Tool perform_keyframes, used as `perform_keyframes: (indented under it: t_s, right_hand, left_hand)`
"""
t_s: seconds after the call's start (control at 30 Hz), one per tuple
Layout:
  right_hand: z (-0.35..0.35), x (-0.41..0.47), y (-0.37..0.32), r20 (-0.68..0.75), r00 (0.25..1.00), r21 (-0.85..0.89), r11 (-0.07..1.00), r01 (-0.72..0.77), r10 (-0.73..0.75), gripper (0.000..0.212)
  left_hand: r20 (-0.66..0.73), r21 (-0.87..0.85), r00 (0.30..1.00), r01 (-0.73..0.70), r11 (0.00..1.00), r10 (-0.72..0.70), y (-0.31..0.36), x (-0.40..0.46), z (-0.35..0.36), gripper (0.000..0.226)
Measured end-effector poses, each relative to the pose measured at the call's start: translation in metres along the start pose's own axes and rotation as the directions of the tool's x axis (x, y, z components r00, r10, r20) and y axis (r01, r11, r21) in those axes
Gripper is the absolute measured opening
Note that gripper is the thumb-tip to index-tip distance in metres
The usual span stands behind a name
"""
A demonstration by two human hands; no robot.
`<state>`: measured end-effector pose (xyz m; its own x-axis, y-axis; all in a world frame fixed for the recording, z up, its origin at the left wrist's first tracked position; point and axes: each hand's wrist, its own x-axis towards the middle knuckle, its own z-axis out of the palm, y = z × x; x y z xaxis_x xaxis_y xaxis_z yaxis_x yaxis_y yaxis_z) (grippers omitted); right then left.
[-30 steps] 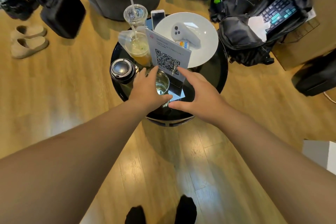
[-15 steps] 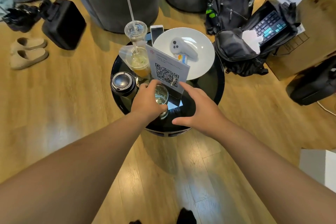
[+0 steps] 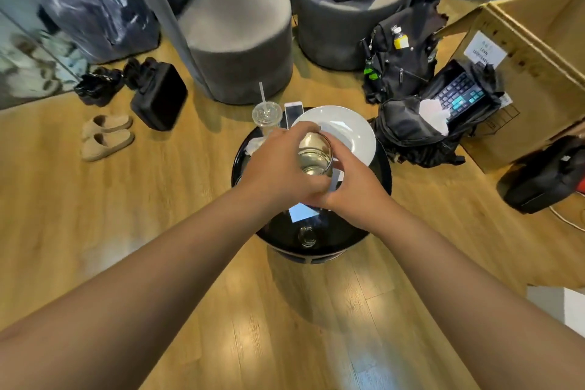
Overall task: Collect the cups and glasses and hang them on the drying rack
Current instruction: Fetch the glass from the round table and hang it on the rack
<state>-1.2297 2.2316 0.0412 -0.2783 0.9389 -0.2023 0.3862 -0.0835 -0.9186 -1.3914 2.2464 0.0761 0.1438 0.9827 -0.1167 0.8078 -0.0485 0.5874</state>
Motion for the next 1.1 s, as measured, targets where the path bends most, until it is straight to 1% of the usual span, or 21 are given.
perform_keyframes:
  t_s: [0.07, 0.1, 0.2, 0.27, 0.37, 0.43, 0.5, 0.57, 0.67, 0.77, 0.87, 0.97, 1.03, 1.1]
  right_hand:
    - [-0.009, -0.001, -0.035, -0.028, 0.998, 0.022, 0.998, 0.051, -0.05, 0.083]
    - [-0.012, -0.004, -0.052, -0.041, 0.997, 0.032, 0.997, 0.074, -0.073, 0.082]
    - [-0.023, -0.017, -0.104, -0.059, 0.989, 0.053, 0.989, 0.136, -0.133, 0.088]
    - [-0.032, -0.031, -0.142, -0.072, 0.98, 0.069, 0.979, 0.19, -0.185, 0.089]
    - [-0.044, -0.055, -0.206, -0.071, 0.963, 0.073, 0.961, 0.266, -0.261, 0.089]
    - [-0.05, -0.07, -0.249, -0.045, 0.952, 0.086, 0.949, 0.305, -0.302, 0.086]
    - [-0.053, -0.083, -0.289, 0.002, 0.938, 0.078, 0.935, 0.346, -0.347, 0.086]
    - [-0.051, -0.099, -0.33, 0.05, 0.92, 0.074, 0.92, 0.385, -0.389, 0.087]
    - [-0.039, -0.12, -0.386, 0.111, 0.889, 0.102, 0.895, 0.434, -0.444, 0.088]
    - [-0.015, -0.142, -0.432, 0.144, 0.858, 0.141, 0.869, 0.475, -0.492, 0.085]
    - [0.019, -0.164, -0.474, 0.213, 0.82, 0.167, 0.847, 0.506, -0.532, 0.083]
    - [0.06, -0.189, -0.518, 0.288, 0.768, 0.202, 0.82, 0.535, -0.572, 0.086]
    - [0.088, -0.212, -0.549, 0.332, 0.721, 0.228, 0.794, 0.564, -0.608, 0.082]
    - [0.126, -0.24, -0.576, 0.386, 0.66, 0.26, 0.763, 0.592, -0.644, 0.079]
  left_hand:
    - [-0.028, 0.023, 0.999, -0.022, 0.999, 0.022, 0.022, -0.004, -0.034, 0.086]
    - [-0.033, 0.042, 0.999, -0.026, 0.999, 0.027, 0.034, -0.007, -0.052, 0.085]
    - [-0.039, 0.094, 0.998, -0.047, 0.994, 0.051, 0.069, -0.022, -0.108, 0.087]
    - [-0.033, 0.087, 0.997, -0.063, 0.994, 0.066, 0.095, -0.038, -0.148, 0.089]
    - [-0.041, 0.034, 0.996, -0.08, 0.996, 0.081, 0.133, -0.072, -0.212, 0.093]
    - [-0.059, -0.009, 0.993, -0.099, 0.995, 0.099, 0.155, -0.098, -0.257, 0.094]
    - [-0.114, -0.092, 0.99, -0.093, 0.991, 0.083, 0.171, -0.129, -0.296, 0.09]
    - [-0.211, -0.154, 0.977, -0.049, 0.987, 0.015, 0.179, -0.162, -0.331, 0.08]
    - [-0.381, -0.197, 0.919, 0.027, 0.98, -0.101, 0.177, -0.21, -0.372, 0.054]
    - [-0.492, -0.241, 0.846, 0.092, 0.966, -0.203, 0.168, -0.259, -0.401, 0.04]
    - [-0.562, -0.292, 0.775, 0.142, 0.946, -0.29, 0.156, -0.312, -0.426, 0.038]
    - [-0.607, -0.338, 0.696, 0.211, 0.917, -0.383, 0.143, -0.376, -0.452, 0.044]
    - [-0.639, -0.367, 0.626, 0.262, 0.893, -0.447, 0.134, -0.426, -0.469, 0.05]
    - [-0.682, -0.397, 0.533, 0.304, 0.866, -0.5, 0.125, -0.486, -0.487, 0.051]
